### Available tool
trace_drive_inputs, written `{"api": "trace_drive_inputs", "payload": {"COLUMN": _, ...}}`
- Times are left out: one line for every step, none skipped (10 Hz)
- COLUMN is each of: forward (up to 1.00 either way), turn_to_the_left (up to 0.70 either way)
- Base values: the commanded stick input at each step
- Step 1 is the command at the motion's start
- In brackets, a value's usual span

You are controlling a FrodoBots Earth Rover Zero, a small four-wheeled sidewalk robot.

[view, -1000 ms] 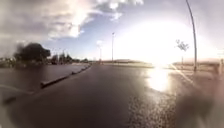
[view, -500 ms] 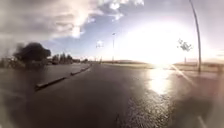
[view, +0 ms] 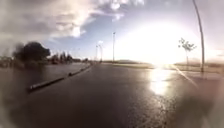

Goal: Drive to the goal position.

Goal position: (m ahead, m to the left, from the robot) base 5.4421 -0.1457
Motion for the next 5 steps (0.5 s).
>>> {"api": "trace_drive_inputs", "payload": {"forward": 0.70, "turn_to_the_left": 0.00}}
{"api": "trace_drive_inputs", "payload": {"forward": 0.70, "turn_to_the_left": 0.00}}
{"api": "trace_drive_inputs", "payload": {"forward": 0.70, "turn_to_the_left": 0.00}}
{"api": "trace_drive_inputs", "payload": {"forward": 0.70, "turn_to_the_left": 0.00}}
{"api": "trace_drive_inputs", "payload": {"forward": 0.70, "turn_to_the_left": 0.00}}
